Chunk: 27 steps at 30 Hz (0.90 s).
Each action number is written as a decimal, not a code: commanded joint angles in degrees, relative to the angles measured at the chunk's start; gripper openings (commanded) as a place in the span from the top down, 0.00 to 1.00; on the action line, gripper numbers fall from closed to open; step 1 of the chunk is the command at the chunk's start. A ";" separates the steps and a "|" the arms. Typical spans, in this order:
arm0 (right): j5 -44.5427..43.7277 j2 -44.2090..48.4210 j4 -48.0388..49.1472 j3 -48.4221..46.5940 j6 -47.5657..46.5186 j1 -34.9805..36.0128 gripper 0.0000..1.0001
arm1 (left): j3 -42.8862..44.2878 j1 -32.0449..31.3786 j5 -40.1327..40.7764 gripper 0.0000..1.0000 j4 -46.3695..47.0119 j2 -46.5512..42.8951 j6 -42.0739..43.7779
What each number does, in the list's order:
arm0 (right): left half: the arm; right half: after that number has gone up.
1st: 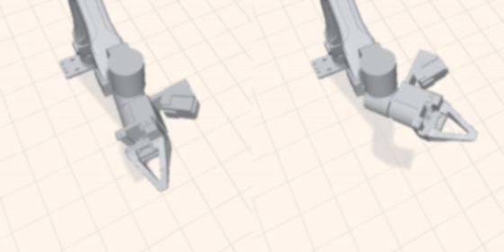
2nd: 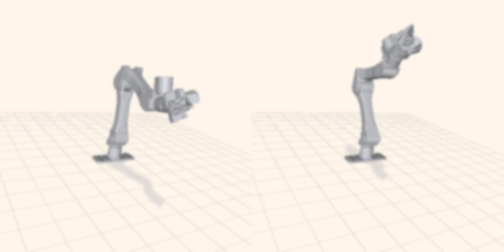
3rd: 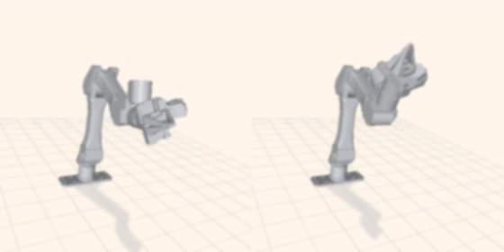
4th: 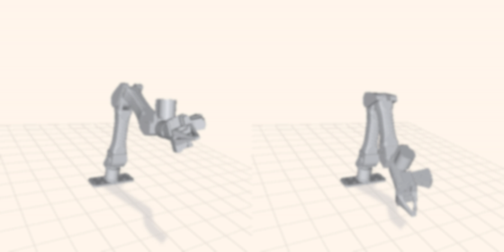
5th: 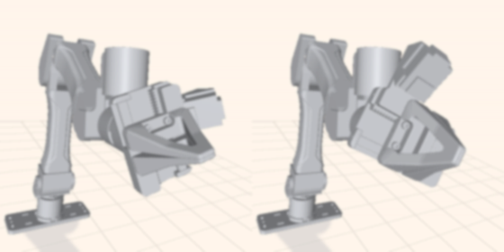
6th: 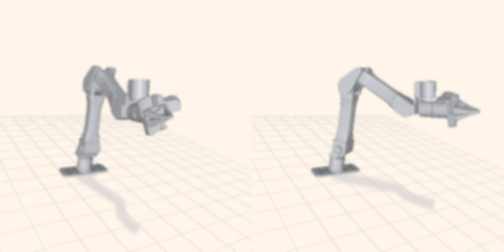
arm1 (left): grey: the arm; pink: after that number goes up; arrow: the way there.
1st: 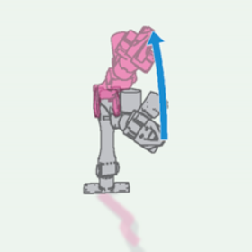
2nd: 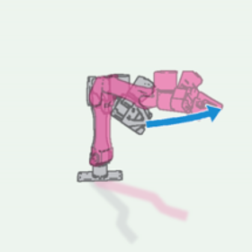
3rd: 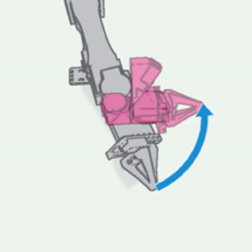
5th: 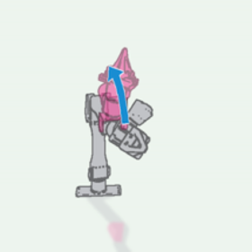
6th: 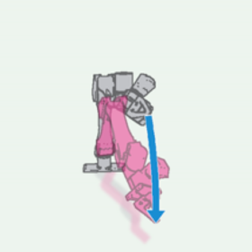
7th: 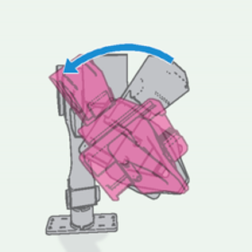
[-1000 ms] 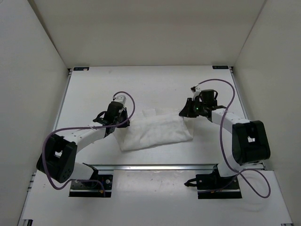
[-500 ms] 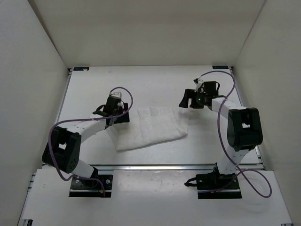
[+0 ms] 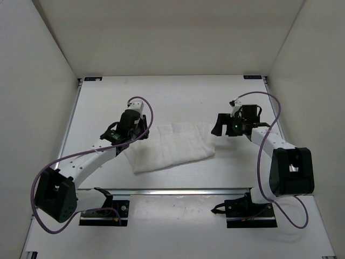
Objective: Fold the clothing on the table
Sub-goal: Fold the skirt
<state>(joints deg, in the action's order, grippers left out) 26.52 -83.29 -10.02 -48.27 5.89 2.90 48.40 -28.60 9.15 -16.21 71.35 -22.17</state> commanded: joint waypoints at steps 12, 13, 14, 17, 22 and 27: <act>0.30 -3.90 -0.52 2.40 -1.23 6.59 0.08 | -7.88 -4.01 -1.68 1.00 -3.13 3.18 -6.04; -0.59 -4.51 -1.22 2.22 -1.75 6.94 0.08 | -8.15 -3.75 -1.68 1.00 -3.13 3.18 -6.13; -2.07 -5.39 -1.84 1.17 -2.02 8.08 0.08 | -8.50 -3.22 -1.85 1.00 -2.69 3.79 -5.95; -2.97 -6.88 -1.49 1.16 -2.29 9.32 0.09 | -8.50 -3.13 -2.73 1.00 -2.34 5.20 -6.04; -2.96 -9.26 -1.31 1.16 -2.29 9.41 0.16 | -8.33 -3.13 -2.47 1.00 -2.43 7.40 -5.25; -5.60 -11.89 -2.63 0.63 -3.52 11.07 0.34 | -8.15 -2.34 -1.42 1.00 -3.13 10.73 -5.60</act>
<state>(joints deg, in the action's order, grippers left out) 24.21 -92.29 -10.85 -47.70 4.05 12.67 40.45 -31.53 7.11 -19.29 81.17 -27.64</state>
